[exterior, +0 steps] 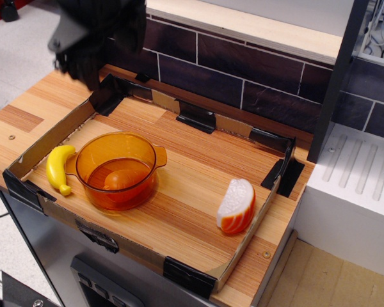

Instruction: Put carrot in pot

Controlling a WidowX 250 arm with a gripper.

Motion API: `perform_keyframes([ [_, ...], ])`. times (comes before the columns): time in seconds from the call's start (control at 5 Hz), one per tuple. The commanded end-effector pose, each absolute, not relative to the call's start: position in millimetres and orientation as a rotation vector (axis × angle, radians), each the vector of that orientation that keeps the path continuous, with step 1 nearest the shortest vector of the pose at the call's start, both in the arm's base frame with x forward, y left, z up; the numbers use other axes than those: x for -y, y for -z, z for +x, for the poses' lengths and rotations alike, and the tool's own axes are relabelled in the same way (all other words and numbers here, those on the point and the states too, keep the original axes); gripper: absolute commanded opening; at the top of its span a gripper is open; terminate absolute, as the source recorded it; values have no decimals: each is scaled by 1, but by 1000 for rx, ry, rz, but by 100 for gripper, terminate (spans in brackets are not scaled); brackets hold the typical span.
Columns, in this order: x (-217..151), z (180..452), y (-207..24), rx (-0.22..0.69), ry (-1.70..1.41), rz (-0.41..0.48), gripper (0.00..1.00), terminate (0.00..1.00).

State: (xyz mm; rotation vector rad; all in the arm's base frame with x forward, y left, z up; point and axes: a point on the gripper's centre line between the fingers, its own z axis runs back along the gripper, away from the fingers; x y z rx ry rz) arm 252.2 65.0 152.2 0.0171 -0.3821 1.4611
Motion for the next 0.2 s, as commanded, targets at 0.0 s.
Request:
perform_keyframes([
  [0.0, -72, 256, -167, 416, -1464, -6, 100, 100],
])
